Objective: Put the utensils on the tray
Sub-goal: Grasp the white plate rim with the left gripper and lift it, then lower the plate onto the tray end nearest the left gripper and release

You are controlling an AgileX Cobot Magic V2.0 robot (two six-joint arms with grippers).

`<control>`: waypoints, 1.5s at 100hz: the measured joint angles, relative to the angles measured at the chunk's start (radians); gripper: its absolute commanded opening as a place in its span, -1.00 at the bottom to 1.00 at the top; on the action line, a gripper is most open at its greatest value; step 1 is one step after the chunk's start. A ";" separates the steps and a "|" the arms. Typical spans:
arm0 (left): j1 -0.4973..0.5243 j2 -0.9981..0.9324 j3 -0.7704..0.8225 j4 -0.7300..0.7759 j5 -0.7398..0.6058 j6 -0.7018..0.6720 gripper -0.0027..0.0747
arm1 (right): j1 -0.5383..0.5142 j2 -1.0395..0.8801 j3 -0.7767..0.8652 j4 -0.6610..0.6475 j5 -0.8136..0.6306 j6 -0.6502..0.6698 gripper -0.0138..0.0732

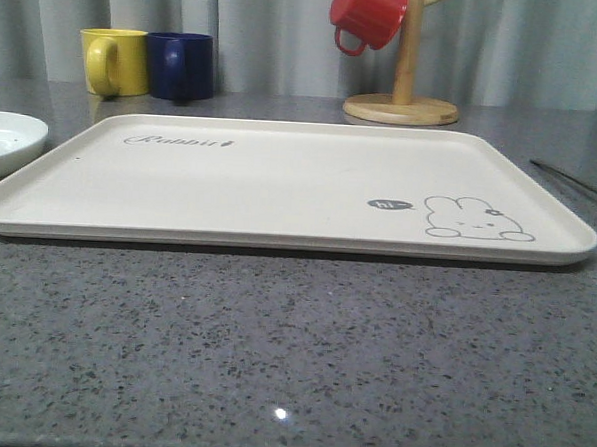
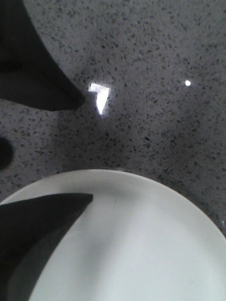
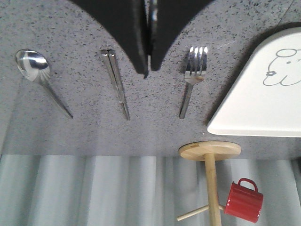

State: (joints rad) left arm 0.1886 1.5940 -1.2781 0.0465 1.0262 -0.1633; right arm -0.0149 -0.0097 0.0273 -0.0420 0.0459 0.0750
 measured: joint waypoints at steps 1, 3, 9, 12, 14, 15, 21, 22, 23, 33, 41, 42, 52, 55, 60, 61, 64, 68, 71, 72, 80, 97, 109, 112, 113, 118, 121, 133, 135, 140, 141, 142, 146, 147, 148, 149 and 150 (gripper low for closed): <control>0.000 0.006 -0.007 -0.004 0.003 0.000 0.07 | 0.000 0.000 0.000 0.000 0.000 0.000 -0.82; 0.000 0.024 -0.014 -0.009 0.007 0.000 0.07 | 0.000 0.000 0.000 0.000 0.000 0.000 -0.82; 0.000 0.066 -0.044 -0.020 0.013 0.000 0.07 | 0.000 0.000 0.000 0.000 0.000 0.000 -0.82; 0.000 0.091 -0.056 -0.026 0.017 0.000 0.07 | 0.000 0.000 0.000 0.000 0.000 0.000 -0.82; 0.000 0.104 -0.064 -0.031 0.019 0.000 0.07 | 0.000 0.000 0.000 0.000 0.000 0.000 -0.82; 0.000 0.108 -0.069 -0.033 0.022 0.000 0.07 | 0.000 0.000 0.000 0.000 0.000 0.000 -0.82; 0.000 0.140 -0.085 -0.037 0.031 0.000 0.06 | 0.000 0.000 0.000 0.000 0.000 0.000 -0.82; 0.000 0.144 -0.088 -0.037 0.034 0.000 0.05 | 0.000 0.000 0.000 0.000 0.000 0.000 -0.82; 0.000 0.146 -0.090 -0.038 0.034 0.000 0.04 | 0.000 0.000 0.000 0.000 0.000 0.000 -0.82; 0.000 0.163 -0.106 -0.047 0.043 -0.002 -0.19 | 0.000 0.000 0.000 0.000 0.000 0.000 -0.82; 0.000 0.165 -0.110 -0.055 0.044 -0.002 -0.48 | 0.000 0.000 0.000 0.000 0.000 0.000 -0.82; 0.000 0.165 -0.110 -0.057 0.044 -0.002 -0.53 | 0.000 0.000 0.000 0.000 0.000 0.000 -0.82; 0.000 0.167 -0.110 -0.057 0.042 -0.002 -0.90 | 0.000 0.000 0.000 0.000 0.000 0.000 -0.82; 0.000 0.167 -0.110 -0.057 0.042 -0.002 -0.99 | 0.000 0.000 0.000 0.000 0.000 0.000 -0.82; 0.000 0.167 -0.113 -0.057 0.042 -0.004 -0.98 | 0.000 0.000 0.000 0.000 0.000 0.000 -0.82; 0.000 0.167 -0.112 -0.057 0.044 -0.004 -0.98 | 0.000 0.000 0.000 0.000 0.000 0.000 -0.82; 0.000 0.167 -0.119 -0.057 0.048 -0.004 -0.98 | 0.000 0.000 0.000 0.000 0.000 0.000 -0.82; 0.000 0.169 -0.127 -0.057 0.051 -0.004 -0.98 | 0.000 0.000 0.000 0.000 0.000 0.000 -0.82; 0.000 0.169 -0.136 -0.057 0.051 -0.004 -0.98 | 0.000 0.000 0.000 0.000 0.000 0.000 -0.82; 0.000 0.169 -0.138 -0.057 0.051 -0.004 -0.98 | 0.000 0.000 0.000 0.000 0.000 0.000 -0.82; 0.000 0.167 -0.166 -0.061 0.052 -0.004 -0.98 | 0.000 0.000 0.000 0.000 0.000 0.000 -0.82; 0.000 0.101 -0.239 -0.117 0.039 0.023 -0.98 | 0.000 0.000 0.000 0.000 0.000 0.000 -0.82; 0.000 0.038 -0.257 -0.253 0.029 0.126 -0.98 | 0.000 0.000 0.000 0.000 0.000 0.000 -0.82; -0.002 0.025 -0.259 -0.288 0.034 0.154 -0.98 | 0.000 0.000 0.000 0.000 0.000 0.000 -0.82; -0.005 0.023 -0.259 -0.304 0.036 0.163 -0.98 | 0.000 0.000 0.000 0.000 0.000 0.000 -0.82; -0.016 0.014 -0.260 -0.357 0.046 0.209 -0.98 | 0.000 0.000 0.000 0.000 0.000 0.000 -0.82; -0.030 0.011 -0.260 -0.379 0.055 0.228 -0.98 | 0.000 0.000 0.000 0.000 0.000 0.000 -0.82; -0.103 0.009 -0.258 -0.414 0.082 0.269 -0.98 | 0.000 0.000 0.000 0.000 0.000 0.000 -0.82; -0.118 0.009 -0.255 -0.417 0.084 0.273 -0.98 | 0.000 0.000 0.000 0.000 0.000 0.000 -0.82; -0.155 0.009 -0.248 -0.420 0.086 0.282 -0.98 | 0.000 0.000 0.000 0.000 0.000 0.000 -0.82; -0.161 0.009 -0.248 -0.422 0.086 0.285 -0.98 | 0.000 0.000 0.000 0.000 0.000 0.000 -0.82; -0.172 0.009 -0.246 -0.422 0.086 0.285 -0.98 | 0.000 0.000 0.000 0.000 0.000 0.000 -0.82; -0.197 0.011 -0.243 -0.422 0.088 0.295 -0.98 | 0.000 0.000 0.000 0.000 0.000 0.000 -0.82; -0.207 0.013 -0.243 -0.422 0.088 0.295 -0.98 | 0.000 0.000 0.000 0.000 0.000 0.000 -0.82; -0.212 0.015 -0.242 -0.422 0.088 0.298 -0.98 | 0.000 0.000 0.000 0.000 0.000 0.000 -0.82; -0.221 0.016 -0.242 -0.422 0.088 0.299 -0.98 | 0.000 0.000 0.000 0.000 0.000 0.000 -0.82; -0.225 0.018 -0.242 -0.425 0.088 0.301 -0.98 | 0.000 0.000 0.000 0.000 0.000 0.000 -0.82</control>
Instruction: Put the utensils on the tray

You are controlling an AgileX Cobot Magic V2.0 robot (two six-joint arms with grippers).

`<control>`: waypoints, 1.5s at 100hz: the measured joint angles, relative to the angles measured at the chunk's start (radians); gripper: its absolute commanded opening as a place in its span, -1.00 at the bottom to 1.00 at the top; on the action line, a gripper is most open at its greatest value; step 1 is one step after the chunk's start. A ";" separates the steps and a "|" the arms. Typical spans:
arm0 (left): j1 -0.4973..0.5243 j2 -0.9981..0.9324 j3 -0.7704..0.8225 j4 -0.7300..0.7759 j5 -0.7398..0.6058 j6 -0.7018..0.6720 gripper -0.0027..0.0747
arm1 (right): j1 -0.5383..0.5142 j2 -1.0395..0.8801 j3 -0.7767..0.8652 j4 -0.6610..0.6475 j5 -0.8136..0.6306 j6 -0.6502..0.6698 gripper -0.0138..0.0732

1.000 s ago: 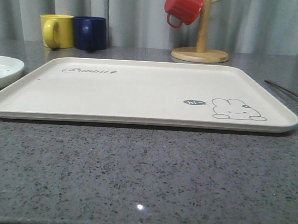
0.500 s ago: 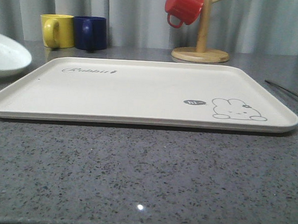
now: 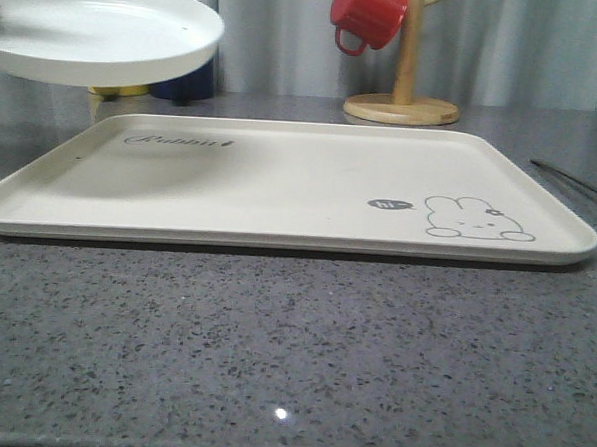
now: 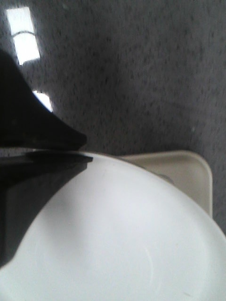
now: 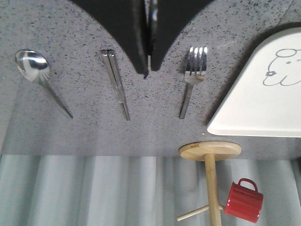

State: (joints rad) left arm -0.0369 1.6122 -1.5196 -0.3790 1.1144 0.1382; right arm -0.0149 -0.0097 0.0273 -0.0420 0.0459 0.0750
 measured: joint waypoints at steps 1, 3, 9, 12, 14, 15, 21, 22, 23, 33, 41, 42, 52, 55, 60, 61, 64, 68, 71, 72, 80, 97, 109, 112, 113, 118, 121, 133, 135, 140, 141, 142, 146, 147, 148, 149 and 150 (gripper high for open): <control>-0.009 0.002 0.000 0.001 0.002 0.000 -0.98 | 0.000 0.000 0.000 0.000 0.000 0.000 -0.82; -0.018 0.008 0.000 -0.001 0.002 0.003 -0.98 | 0.000 0.000 0.000 0.000 0.000 0.000 -0.82; -0.051 0.028 0.000 -0.003 0.002 0.004 -0.98 | 0.000 0.000 0.000 0.000 0.000 0.000 -0.82; -0.064 0.039 0.000 -0.003 0.002 0.005 -0.98 | 0.000 0.000 0.000 0.000 0.000 0.000 -0.82; -0.072 0.048 0.000 -0.003 0.002 0.007 -0.98 | 0.000 0.000 0.000 0.000 0.000 0.000 -0.82; -0.078 0.052 0.000 -0.003 0.002 0.006 -0.98 | 0.000 0.000 0.000 0.000 0.000 0.000 -0.82; -0.095 0.082 0.000 -0.003 0.002 0.007 -0.98 | 0.000 0.000 0.000 0.000 0.000 0.000 -0.82; -0.098 0.086 0.000 -0.003 0.002 0.007 -0.98 | 0.000 0.000 0.000 0.000 0.000 0.000 -0.82; -0.098 0.092 0.000 -0.003 0.002 0.007 -0.98 | 0.000 0.000 0.000 0.000 0.000 0.000 -0.82; -0.113 0.136 0.002 -0.003 -0.002 0.009 -0.98 | 0.000 0.000 0.000 0.000 0.000 0.000 -0.82; -0.113 0.160 0.002 -0.002 -0.006 0.011 -0.95 | 0.000 0.000 0.000 0.000 0.000 0.000 -0.82; -0.113 0.162 0.002 -0.002 -0.006 0.015 -0.94 | 0.000 0.000 0.000 0.000 0.000 0.000 -0.82; -0.113 0.169 0.004 0.004 -0.016 0.026 -0.68 | 0.000 0.000 0.000 0.000 0.000 0.000 -0.82; -0.113 0.169 0.004 0.004 -0.018 0.027 -0.56 | 0.000 0.000 0.000 0.000 0.000 0.000 -0.82; -0.113 0.169 0.004 0.011 -0.026 0.027 -0.41 | 0.000 0.000 0.000 0.000 0.000 0.000 -0.82; -0.113 0.169 0.004 0.016 -0.030 0.027 -0.39 | 0.000 0.000 0.000 0.000 0.000 0.000 -0.82; -0.113 0.169 0.004 0.024 -0.033 0.027 -0.34 | 0.000 0.000 0.000 0.000 0.000 0.000 -0.82; -0.113 0.169 0.004 0.040 -0.041 0.027 -0.29 | 0.000 0.000 0.000 0.000 0.000 0.000 -0.82; -0.113 0.169 0.004 0.049 -0.044 0.027 -0.28 | 0.000 0.000 0.000 0.000 0.000 0.000 -0.82; -0.113 0.169 0.004 0.051 -0.046 0.027 -0.28 | 0.000 0.000 0.000 0.000 0.000 0.000 -0.82; -0.113 0.169 0.004 0.074 -0.058 0.027 -0.30 | 0.000 0.000 0.000 0.000 0.000 0.000 -0.82; -0.113 0.137 0.004 0.100 -0.136 0.027 -0.68 | 0.000 0.000 0.000 0.000 0.000 0.000 -0.82; -0.113 0.068 0.004 0.115 -0.216 0.027 -0.98 | 0.000 0.000 0.000 0.000 0.000 0.000 -0.82; -0.113 0.051 0.004 0.120 -0.230 0.027 -0.98 | 0.000 0.000 0.000 0.000 0.000 0.000 -0.82; -0.113 0.047 0.004 0.122 -0.235 0.027 -0.98 | 0.000 0.000 0.000 0.000 0.000 0.000 -0.82; -0.113 0.014 0.004 0.129 -0.253 0.027 -0.98 | 0.000 0.000 0.000 0.000 0.000 0.000 -0.82; -0.113 -0.003 0.006 0.135 -0.263 0.027 -0.98 | 0.000 0.000 0.000 0.000 0.000 0.000 -0.82; -0.113 -0.075 0.050 0.172 -0.307 0.027 -0.98 | 0.000 0.000 0.000 0.000 0.000 0.000 -0.82; -0.113 -0.088 0.062 0.174 -0.315 0.027 -0.98 | 0.000 0.000 0.000 0.000 0.000 0.000 -0.82; -0.113 -0.121 0.093 0.192 -0.330 0.027 -0.98 | 0.000 0.000 0.000 0.000 0.000 0.000 -0.82; -0.113 -0.126 0.103 0.194 -0.335 0.027 -0.98 | 0.000 0.000 0.000 0.000 0.000 0.000 -0.82; -0.113 -0.136 0.108 0.196 -0.335 0.027 -0.98 | 0.000 0.000 0.000 0.000 0.000 0.000 -0.82; -0.113 -0.168 0.141 0.211 -0.349 0.027 -0.98 | 0.000 0.000 0.000 0.000 0.000 0.000 -0.82; -0.113 -0.173 0.147 0.216 -0.349 0.027 -0.98 | 0.000 0.000 0.000 0.000 0.000 0.000 -0.82; -0.113 -0.179 0.159 0.219 -0.355 0.027 -0.98 | 0.000 0.000 0.000 0.000 0.000 0.000 -0.82; -0.113 -0.190 0.165 0.221 -0.357 0.027 -0.98 | 0.000 0.000 0.000 0.000 0.000 0.000 -0.82; -0.113 -0.196 0.177 0.226 -0.361 0.027 -0.98 | 0.000 0.000 0.000 0.000 0.000 0.000 -0.82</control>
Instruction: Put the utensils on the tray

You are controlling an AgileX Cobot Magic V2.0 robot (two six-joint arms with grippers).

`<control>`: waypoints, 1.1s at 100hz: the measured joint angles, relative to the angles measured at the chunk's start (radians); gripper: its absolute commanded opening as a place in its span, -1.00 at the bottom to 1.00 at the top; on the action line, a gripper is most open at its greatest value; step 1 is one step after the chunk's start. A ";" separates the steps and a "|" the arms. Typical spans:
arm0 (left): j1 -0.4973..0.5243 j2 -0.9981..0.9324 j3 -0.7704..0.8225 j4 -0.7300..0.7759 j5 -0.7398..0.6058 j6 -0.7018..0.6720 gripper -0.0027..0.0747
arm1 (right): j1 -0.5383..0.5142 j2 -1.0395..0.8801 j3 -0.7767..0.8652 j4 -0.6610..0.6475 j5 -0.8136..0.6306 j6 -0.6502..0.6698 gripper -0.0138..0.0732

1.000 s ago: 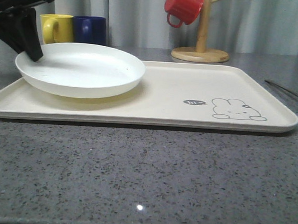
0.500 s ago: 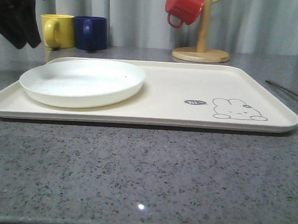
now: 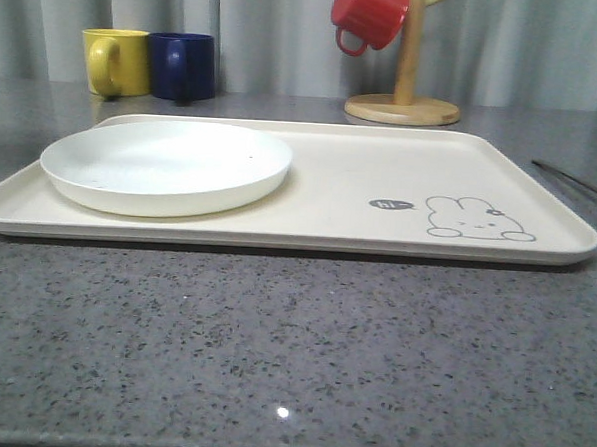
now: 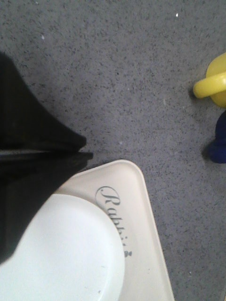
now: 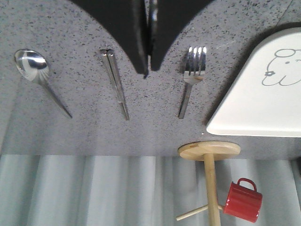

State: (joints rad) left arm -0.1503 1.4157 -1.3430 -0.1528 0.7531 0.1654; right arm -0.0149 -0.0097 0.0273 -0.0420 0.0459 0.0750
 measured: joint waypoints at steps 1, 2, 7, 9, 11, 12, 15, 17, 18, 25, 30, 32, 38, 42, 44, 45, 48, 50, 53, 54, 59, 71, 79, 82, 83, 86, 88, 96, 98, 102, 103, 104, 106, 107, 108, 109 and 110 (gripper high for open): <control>0.000 -0.012 0.006 0.002 -0.002 0.000 -0.98 | 0.000 0.000 0.000 0.000 0.000 0.000 -0.82; 0.000 -0.018 0.012 0.007 -0.004 0.000 -0.98 | 0.000 0.000 0.000 0.000 0.000 0.000 -0.82; 0.000 -0.063 0.063 0.025 -0.019 0.000 -0.98 | 0.000 0.000 0.000 0.000 0.000 0.000 -0.82; 0.000 -0.083 0.076 0.032 -0.023 0.000 -0.98 | 0.000 0.000 0.000 0.000 0.000 0.000 -0.82; 0.000 -0.104 0.096 0.038 -0.030 0.000 -0.98 | 0.000 0.000 0.000 0.000 0.000 0.000 -0.82; 0.000 -0.111 0.109 0.040 -0.037 0.000 -0.98 | 0.000 0.000 0.000 0.000 0.000 0.000 -0.82; 0.000 -0.147 0.136 0.048 -0.045 -0.007 -0.98 | 0.000 0.000 0.000 0.000 0.000 0.000 -0.82; 0.000 -0.170 0.155 0.053 -0.050 -0.011 -0.98 | 0.000 0.000 0.000 0.000 0.000 0.000 -0.82; 0.000 -0.177 0.162 0.058 -0.051 -0.015 -0.98 | 0.000 0.000 0.000 0.000 0.000 0.000 -0.82; 0.000 -0.255 0.227 0.069 -0.067 -0.023 -0.98 | 0.000 0.000 0.000 0.000 0.000 0.000 -0.82; 0.000 -0.311 0.271 0.071 -0.076 -0.025 -0.98 | 0.000 0.000 0.000 0.000 0.000 0.000 -0.82; 0.000 -0.336 0.289 0.073 -0.081 -0.025 -0.98 | 0.000 0.000 0.000 0.000 0.000 0.000 -0.82; 0.000 -0.409 0.344 0.073 -0.087 -0.027 -0.98 | 0.000 0.000 0.000 0.000 0.000 0.000 -0.82; 0.000 -0.451 0.375 0.075 -0.087 -0.027 -0.98 | 0.000 0.000 0.000 0.000 0.000 0.000 -0.82; 0.000 -0.476 0.393 0.075 -0.087 -0.028 -0.98 | 0.000 0.000 0.000 0.000 0.000 0.000 -0.82; 0.000 -0.492 0.405 0.075 -0.087 -0.027 -0.98 | 0.000 0.000 0.000 0.000 0.000 0.000 -0.82; 0.000 -0.526 0.428 0.075 -0.087 -0.029 -0.98 | 0.000 0.000 0.000 0.000 0.000 0.000 -0.82; 0.000 -0.552 0.446 0.075 -0.087 -0.029 -0.98 | 0.000 0.000 0.000 0.000 0.000 0.000 -0.82; 0.000 -0.587 0.469 0.075 -0.087 -0.034 -0.98 | 0.000 0.000 0.000 0.000 0.000 0.000 -0.82; 0.000 -0.596 0.481 0.075 -0.087 -0.034 -0.98 | 0.000 0.000 0.000 0.000 0.000 0.000 -0.82; 0.000 -0.667 0.518 0.075 -0.087 -0.038 -0.98 | 0.000 0.000 0.000 0.000 -0.002 0.000 -0.82; 0.000 -0.821 0.596 0.075 -0.076 -0.043 -0.98 | 0.000 0.000 0.000 0.000 -0.002 0.000 -0.82; 0.000 -0.913 0.638 0.075 -0.069 -0.043 -0.98 | 0.000 0.000 0.000 0.000 -0.002 0.000 -0.82; 0.000 -0.944 0.655 0.075 -0.065 -0.043 -0.98 | 0.000 0.000 0.000 0.000 0.004 0.000 -0.82; 0.000 -0.959 0.658 0.075 -0.063 -0.043 -0.98 | 0.000 0.000 0.000 0.000 0.009 0.000 -0.82; 0.000 -0.987 0.670 0.075 -0.061 -0.043 -0.98 | 0.000 0.000 -0.006 0.000 0.027 0.000 -0.82; 0.000 -1.008 0.678 0.075 -0.059 -0.044 -0.98 | 0.000 0.000 -0.013 0.000 0.045 0.000 -0.82; 0.000 -1.074 0.707 0.075 -0.051 -0.044 -0.98 | 0.000 0.000 -0.068 0.000 0.128 0.000 -0.82; 0.000 -1.089 0.712 0.075 -0.048 -0.044 -0.98 | 0.000 0.000 -0.080 0.000 0.155 0.000 -0.82; 0.000 -1.116 0.722 0.075 -0.047 -0.044 -0.98 | 0.000 0.014 -0.121 0.000 0.209 0.000 -0.82; 0.000 -1.120 0.726 0.075 -0.044 -0.044 -0.98 | 0.000 0.018 -0.135 0.000 0.218 0.000 -0.82; 0.000 -1.126 0.728 0.075 -0.044 -0.044 -0.98 | 0.000 0.025 -0.142 0.000 0.236 0.000 -0.82; 0.000 -1.136 0.731 0.075 -0.044 -0.044 -0.98 | 0.000 0.039 -0.164 0.000 0.264 0.000 -0.82; 0.000 -1.139 0.734 0.075 -0.044 -0.044 -0.98 | 0.000 0.043 -0.171 0.000 0.274 0.000 -0.82; 0.000 -1.144 0.736 0.075 -0.043 -0.044 -0.98 | 0.000 0.048 -0.185 0.000 0.292 0.000 -0.82; 0.000 -1.146 0.736 0.075 -0.042 -0.044 -0.98 | 0.000 0.059 -0.192 0.000 0.301 0.000 -0.82; 0.000 -1.148 0.738 0.075 -0.042 -0.044 -0.98 | 0.000 0.065 -0.206 0.000 0.310 0.000 -0.82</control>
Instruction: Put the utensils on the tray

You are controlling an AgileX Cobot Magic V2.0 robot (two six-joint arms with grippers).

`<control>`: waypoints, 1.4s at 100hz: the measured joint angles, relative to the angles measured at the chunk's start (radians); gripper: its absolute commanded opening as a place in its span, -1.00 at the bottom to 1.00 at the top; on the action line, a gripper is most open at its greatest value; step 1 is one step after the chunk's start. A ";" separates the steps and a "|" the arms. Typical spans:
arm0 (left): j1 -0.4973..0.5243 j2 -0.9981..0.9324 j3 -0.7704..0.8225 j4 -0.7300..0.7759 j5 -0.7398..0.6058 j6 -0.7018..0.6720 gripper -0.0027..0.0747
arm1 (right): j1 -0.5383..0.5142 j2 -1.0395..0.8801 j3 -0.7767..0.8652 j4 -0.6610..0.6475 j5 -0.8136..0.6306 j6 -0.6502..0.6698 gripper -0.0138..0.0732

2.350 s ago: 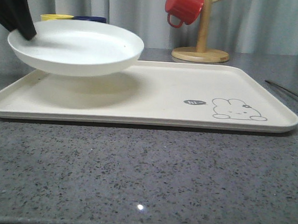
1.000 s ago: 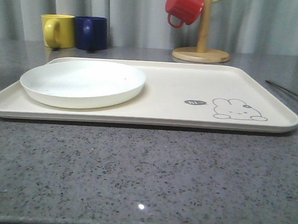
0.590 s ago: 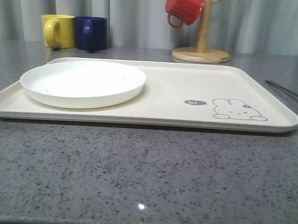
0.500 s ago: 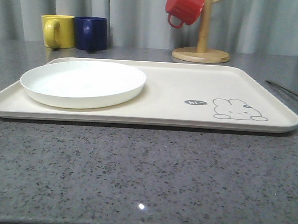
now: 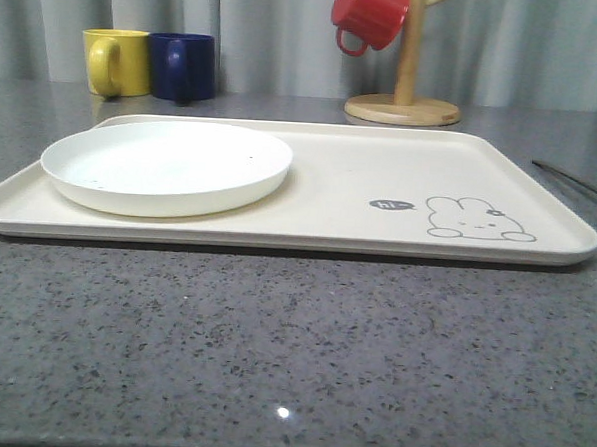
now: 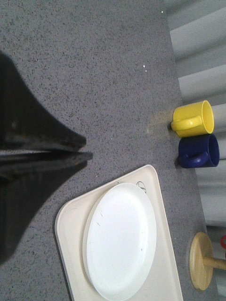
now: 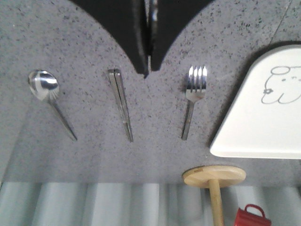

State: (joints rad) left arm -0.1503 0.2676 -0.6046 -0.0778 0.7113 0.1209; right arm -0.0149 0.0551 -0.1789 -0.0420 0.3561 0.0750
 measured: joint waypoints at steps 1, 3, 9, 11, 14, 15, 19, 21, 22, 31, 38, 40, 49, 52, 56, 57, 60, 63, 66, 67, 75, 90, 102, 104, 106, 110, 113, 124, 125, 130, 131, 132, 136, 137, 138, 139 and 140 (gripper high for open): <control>0.000 -0.004 0.000 0.000 0.002 0.000 -0.98 | 0.000 0.012 -0.007 0.000 0.018 0.000 -0.82; 0.000 -0.009 0.002 0.000 0.002 0.000 -0.98 | 0.000 0.031 -0.029 0.000 0.045 0.000 -0.82; 0.000 -0.014 0.002 0.000 0.002 0.000 -0.98 | 0.000 0.087 -0.086 0.000 0.115 0.000 -0.82; 0.000 -0.015 0.002 0.000 0.002 0.000 -0.98 | 0.000 0.109 -0.109 0.001 0.140 0.000 -0.81; 0.000 -0.015 0.002 0.000 0.002 0.000 -0.98 | 0.000 0.141 -0.145 0.002 0.171 0.000 -0.78; 0.000 -0.016 0.002 0.000 0.002 0.000 -0.98 | 0.000 0.157 -0.152 0.002 0.187 0.000 -0.76; 0.000 -0.016 0.002 0.000 0.002 0.000 -0.98 | 0.000 0.198 -0.195 0.002 0.228 0.000 -0.68; 0.000 -0.016 0.002 0.000 0.002 0.000 -0.98 | 0.000 0.224 -0.216 0.002 0.242 0.000 -0.61; 0.000 -0.016 0.002 0.000 0.002 0.000 -0.98 | 0.000 0.241 -0.223 0.002 0.255 0.000 -0.55; 0.000 -0.016 0.002 0.000 0.002 0.000 -0.98 | 0.000 0.356 -0.312 0.005 0.327 0.000 -0.11; 0.000 -0.016 0.002 0.000 0.002 0.000 -0.98 | 0.000 0.445 -0.377 0.014 0.368 0.000 0.23; 0.000 -0.016 0.002 0.000 0.002 0.000 -0.98 | 0.000 0.462 -0.396 0.017 0.378 0.000 0.29; 0.000 -0.016 0.002 0.000 0.002 0.000 -0.98 | 0.000 0.575 -0.474 0.048 0.406 0.000 0.34; 0.000 -0.016 0.002 0.000 0.002 0.000 -0.98 | 0.000 0.618 -0.497 0.059 0.415 -0.002 0.34; 0.000 -0.016 0.002 0.000 0.002 0.000 -0.98 | 0.000 0.662 -0.530 0.076 0.420 -0.005 0.34; 0.000 -0.016 0.002 0.000 0.002 0.000 -0.98 | 0.002 0.679 -0.536 0.082 0.423 -0.005 0.34; 0.000 -0.016 0.002 0.000 0.002 0.000 -0.98 | 0.004 0.714 -0.558 0.092 0.429 -0.008 0.34; 0.000 -0.016 0.002 0.000 0.002 0.000 -0.98 | 0.010 0.751 -0.586 0.101 0.434 -0.009 0.34; 0.000 -0.016 0.002 0.000 0.002 0.000 -0.98 | 0.021 0.796 -0.609 0.105 0.442 -0.009 0.34; 0.000 -0.016 0.002 0.000 0.002 0.000 -0.98 | 0.023 0.805 -0.615 0.107 0.444 -0.009 0.34; 0.000 -0.016 0.002 0.000 0.002 0.000 -0.98 | 0.050 0.910 -0.687 0.117 0.479 -0.009 0.34; 0.000 -0.016 0.002 0.000 0.002 0.000 -0.98 | 0.092 1.120 -0.812 0.125 0.536 -0.009 0.34; 0.000 -0.016 0.002 0.000 0.002 0.000 -0.98 | 0.098 1.267 -0.901 0.127 0.545 -0.009 0.34; 0.000 -0.016 0.002 0.000 0.002 0.000 -0.98 | 0.098 1.291 -0.914 0.127 0.547 -0.009 0.34; 0.000 -0.016 0.002 0.000 0.002 0.000 -0.98 | 0.098 1.313 -0.927 0.127 0.547 -0.009 0.34; 0.000 -0.016 0.002 0.000 0.002 0.000 -0.98 | 0.098 1.350 -0.950 0.127 0.549 -0.009 0.34; 0.000 -0.016 0.002 0.000 0.002 0.000 -0.98 | 0.098 1.383 -0.964 0.127 0.552 -0.009 0.34; 0.000 -0.016 0.002 0.000 0.002 0.000 -0.98 | 0.098 1.474 -1.009 0.130 0.564 -0.009 0.34; 0.000 -0.016 0.002 0.000 0.002 0.000 -0.98 | 0.098 1.479 -1.011 0.130 0.564 -0.009 0.34; 0.000 -0.016 0.002 0.000 0.002 0.000 -0.98 | 0.098 1.511 -1.021 0.130 0.564 -0.009 0.34; 0.000 -0.016 0.002 0.000 0.002 0.000 -0.98 | 0.098 1.520 -1.023 0.130 0.564 -0.009 0.34; 0.000 -0.016 0.002 0.000 0.002 0.000 -0.98 | 0.098 1.523 -1.026 0.130 0.564 -0.009 0.34; 0.000 -0.016 0.002 0.000 0.002 0.000 -0.98 | 0.098 1.545 -1.033 0.130 0.564 -0.009 0.30; 0.000 -0.016 0.002 0.000 0.002 0.000 -0.98 | 0.098 1.549 -1.033 0.130 0.564 -0.009 0.28; 0.000 -0.016 0.002 0.000 0.002 0.000 -0.98 | 0.098 1.555 -1.033 0.130 0.564 -0.009 0.28; 0.000 -0.016 0.002 0.000 0.002 0.000 -0.98 | 0.098 1.558 -1.035 0.130 0.562 -0.009 0.25; 0.000 -0.016 0.002 0.000 0.002 0.000 -0.98 | 0.098 1.560 -1.035 0.130 0.562 -0.009 0.23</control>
State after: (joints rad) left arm -0.1503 0.2513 -0.6029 -0.0778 0.7137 0.1209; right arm 0.0833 1.6155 -1.2137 0.0879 0.9179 0.0656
